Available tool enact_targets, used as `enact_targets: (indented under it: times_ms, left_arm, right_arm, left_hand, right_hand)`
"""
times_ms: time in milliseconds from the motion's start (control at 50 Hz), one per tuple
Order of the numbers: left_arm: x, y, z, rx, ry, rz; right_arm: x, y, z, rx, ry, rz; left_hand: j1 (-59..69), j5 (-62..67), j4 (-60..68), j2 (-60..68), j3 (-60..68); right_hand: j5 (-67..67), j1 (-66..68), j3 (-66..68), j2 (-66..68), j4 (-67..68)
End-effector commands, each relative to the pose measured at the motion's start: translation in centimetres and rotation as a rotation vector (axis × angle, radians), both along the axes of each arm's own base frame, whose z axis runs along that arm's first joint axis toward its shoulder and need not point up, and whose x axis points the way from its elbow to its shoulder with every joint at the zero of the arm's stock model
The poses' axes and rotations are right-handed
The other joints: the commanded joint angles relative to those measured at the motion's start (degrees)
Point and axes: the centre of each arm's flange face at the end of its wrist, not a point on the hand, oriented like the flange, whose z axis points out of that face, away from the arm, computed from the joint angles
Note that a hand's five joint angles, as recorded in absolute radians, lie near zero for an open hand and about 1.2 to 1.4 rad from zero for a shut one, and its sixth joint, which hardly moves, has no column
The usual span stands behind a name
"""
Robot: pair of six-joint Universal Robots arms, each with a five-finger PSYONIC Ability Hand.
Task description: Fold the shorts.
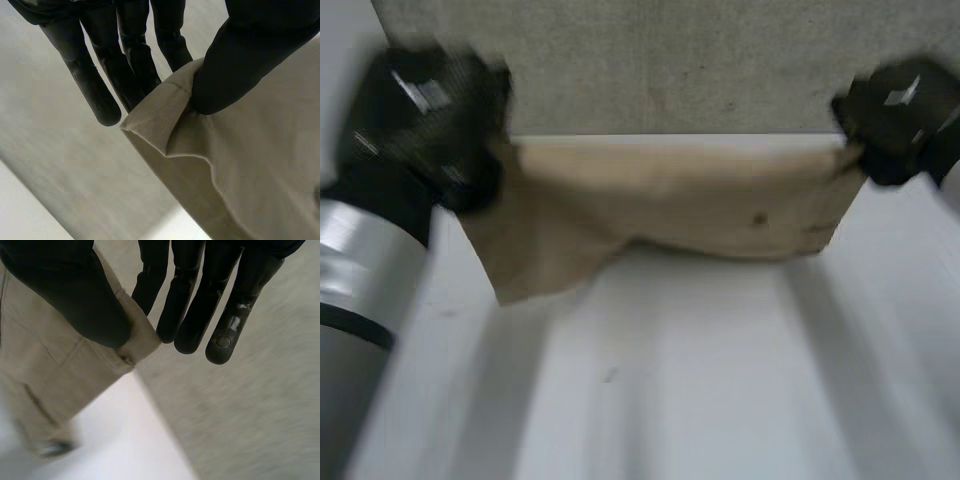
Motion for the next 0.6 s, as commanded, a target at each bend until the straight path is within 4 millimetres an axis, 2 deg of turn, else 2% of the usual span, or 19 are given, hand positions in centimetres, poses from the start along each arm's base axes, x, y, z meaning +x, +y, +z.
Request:
enact_targets:
  times_ms: [20,80,140,220,240,260,300,320,340,380,400,460,480,540,560,600]
  left_arm:
    - [1.6,1.6,7.2,-0.200,0.131,0.015]
    - [1.4,1.4,7.4,-0.201,0.132,0.014]
    - [0.5,0.5,6.0,-0.166,0.097,0.010]
    - [-1.2,-1.4,2.9,-0.085,0.024,0.005]
    - [-1.5,-1.6,2.3,-0.072,0.012,0.003]
    - [-2.1,-2.3,1.0,-0.039,-0.018,0.002]
    - [-2.5,-3.0,-0.5,-0.006,-0.046,0.002]
    - [-2.8,-3.3,-1.2,0.011,-0.062,0.003]
    - [-3.2,-4.2,-2.8,0.048,-0.094,0.010]
    - [-3.5,-5.0,-4.2,0.079,-0.120,0.020]
    - [-3.6,-6.1,-5.3,0.104,-0.138,0.038]
    - [-3.5,-7.9,-6.9,0.131,-0.157,0.071]
    - [-3.5,-9.2,-7.7,0.133,-0.158,0.090]
    - [-4.0,-11.4,-8.2,0.106,-0.139,0.113]
    - [-4.4,-12.8,-7.8,0.071,-0.115,0.116]
    - [-4.8,-14.1,-6.7,0.019,-0.081,0.119]
  right_arm:
    - [-0.7,3.4,7.7,-0.204,-0.106,0.006]
    - [-0.8,3.8,8.1,-0.187,-0.111,0.009]
    - [-0.8,3.9,7.7,-0.153,-0.103,0.022]
    - [-0.1,2.5,5.3,-0.050,-0.083,0.055]
    - [0.3,1.4,3.6,0.010,-0.074,0.059]
    - [0.5,1.0,2.8,0.040,-0.070,0.063]
    - [0.8,0.0,1.3,0.092,-0.062,0.062]
    - [1.0,-0.7,-0.1,0.143,-0.063,0.061]
    - [1.1,-1.1,-0.7,0.166,-0.067,0.059]
    - [1.3,-1.9,-1.8,0.212,-0.080,0.055]
    - [1.5,-2.7,-3.1,0.259,-0.089,0.052]
    - [1.9,-4.6,-5.8,0.331,-0.088,0.037]
    - [1.9,-5.1,-6.2,0.343,-0.090,0.033]
    - [2.3,-6.6,-7.1,0.342,-0.109,0.028]
    - [2.4,-7.2,-7.1,0.326,-0.120,0.021]
    - [2.5,-8.6,-6.4,0.260,-0.157,0.003]
  left_hand:
    - [13.9,14.1,11.3,11.6,12.1]
    - [13.9,14.1,11.3,11.6,12.1]
    - [13.9,14.1,11.3,11.6,12.1]
    - [13.9,14.1,11.3,11.6,12.1]
    - [13.9,14.1,11.3,11.6,12.1]
    - [13.9,14.1,11.3,11.6,12.1]
    - [13.9,14.1,11.3,11.6,12.1]
    - [13.9,14.1,11.3,11.6,12.1]
    - [13.9,14.1,11.3,11.6,12.1]
    - [13.9,14.1,11.3,11.6,12.1]
    - [13.9,14.1,11.3,11.6,12.1]
    - [13.9,14.1,11.3,11.6,12.1]
    - [13.9,14.1,11.3,11.6,12.1]
    - [13.9,14.1,11.3,11.6,12.1]
    - [13.9,14.1,11.3,11.6,12.1]
    - [13.9,14.1,11.3,11.6,12.1]
  right_hand:
    - [13.2,24.4,12.4,12.8,11.8]
    - [13.2,24.4,12.4,12.8,11.8]
    - [13.2,24.4,12.4,12.8,11.8]
    - [13.2,24.4,12.4,12.8,11.8]
    - [13.2,24.4,12.4,12.8,11.8]
    - [13.2,24.4,12.4,12.8,11.8]
    - [13.2,24.4,12.4,12.8,11.8]
    - [13.2,24.4,12.4,12.8,11.8]
    - [13.2,24.4,12.4,12.8,11.8]
    - [13.2,24.4,12.4,12.8,11.8]
    - [13.2,24.4,12.4,12.8,11.8]
    - [13.2,24.4,12.4,12.8,11.8]
    - [13.2,24.4,12.4,12.8,11.8]
    - [13.2,24.4,12.4,12.8,11.8]
    - [13.2,24.4,12.4,12.8,11.8]
    - [13.2,24.4,12.4,12.8,11.8]
